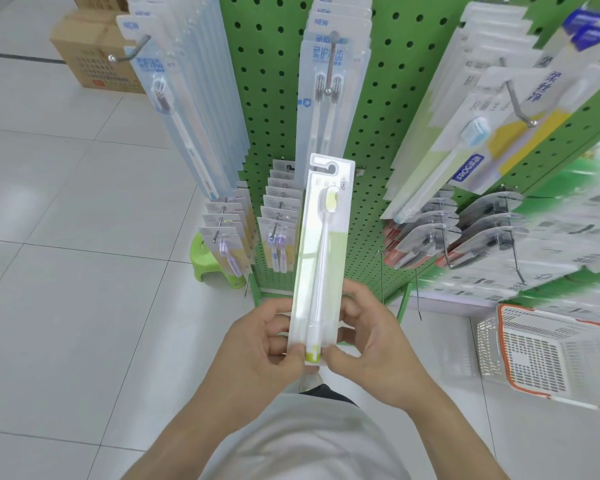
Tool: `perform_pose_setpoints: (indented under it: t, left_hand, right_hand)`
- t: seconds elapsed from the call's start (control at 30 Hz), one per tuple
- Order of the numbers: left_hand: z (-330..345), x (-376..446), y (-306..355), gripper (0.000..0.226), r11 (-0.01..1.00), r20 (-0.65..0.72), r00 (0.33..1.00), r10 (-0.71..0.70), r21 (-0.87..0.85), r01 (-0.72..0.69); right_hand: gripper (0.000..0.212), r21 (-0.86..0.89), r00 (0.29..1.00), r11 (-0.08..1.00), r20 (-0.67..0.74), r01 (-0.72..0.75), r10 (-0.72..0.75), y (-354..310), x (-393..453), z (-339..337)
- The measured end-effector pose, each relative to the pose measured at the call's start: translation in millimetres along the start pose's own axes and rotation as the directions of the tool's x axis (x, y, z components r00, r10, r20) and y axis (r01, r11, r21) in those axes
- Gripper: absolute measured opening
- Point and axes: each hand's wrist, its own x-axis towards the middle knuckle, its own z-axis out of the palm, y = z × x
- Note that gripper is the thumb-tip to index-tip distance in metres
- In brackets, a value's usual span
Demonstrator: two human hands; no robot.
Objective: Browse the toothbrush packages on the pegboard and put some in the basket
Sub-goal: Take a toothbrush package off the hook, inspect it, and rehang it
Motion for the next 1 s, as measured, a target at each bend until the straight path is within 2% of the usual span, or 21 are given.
perform_pose_setpoints:
  t: [0.13,0.3,0.43,0.5,0.57,0.67,0.77,0.9,1.0]
  left_hand:
    - [1,2,0,0.049,1.000,0.007,1.000,-0.022,0.007,0.022]
    - [2,4,-1,0.051,0.999,0.008,0.999,-0.036,0.015,0.036]
    - [1,4,-1,0.050,0.999,-0.007,1.000,-0.023,0.045,0.023]
    - [-1,4,-1,0.050,0.997,-0.014,1.000,-0.024,0.079,0.025]
    - [-3,4,-1,0.050,0.990,0.007,0.999,-0.031,0.135,0.030]
    - [-5,2,0,0.051,0.969,0.029,0.999,-0.022,0.247,0.014]
    - [-3,1,0,0.055,0.915,-0.020,0.998,0.064,0.400,-0.051]
    - [-2,-4,1,0.056,0.801,-0.097,0.951,0.293,0.568,-0.189]
    - [-1,-4,1,0.049,0.788,-0.057,0.950,0.308,0.574,-0.221]
  right_hand:
    - [0.069,-0.014,0.999,0.999,0.017,-0.035,0.036,-4,-2,1]
    - [0.077,-0.054,0.992,0.997,0.108,-0.061,0.067,-8,0,-5]
    - [0.077,-0.056,0.989,0.993,0.095,-0.105,0.110,-9,5,-12]
    - [0.068,0.006,0.984,0.989,0.103,-0.147,0.145,-11,7,-16]
    - [0.050,0.084,0.980,0.981,0.113,-0.176,0.166,-13,8,-21]
    - [0.027,0.070,0.980,0.978,0.050,-0.194,0.191,-11,9,-26]
    - [0.023,0.062,0.980,0.978,-0.008,-0.198,0.199,-8,9,-27]
    - [0.025,0.059,0.984,0.984,-0.062,-0.166,0.169,-10,9,-23]
    - [0.025,0.065,0.987,0.986,-0.052,-0.152,0.155,-11,8,-19]
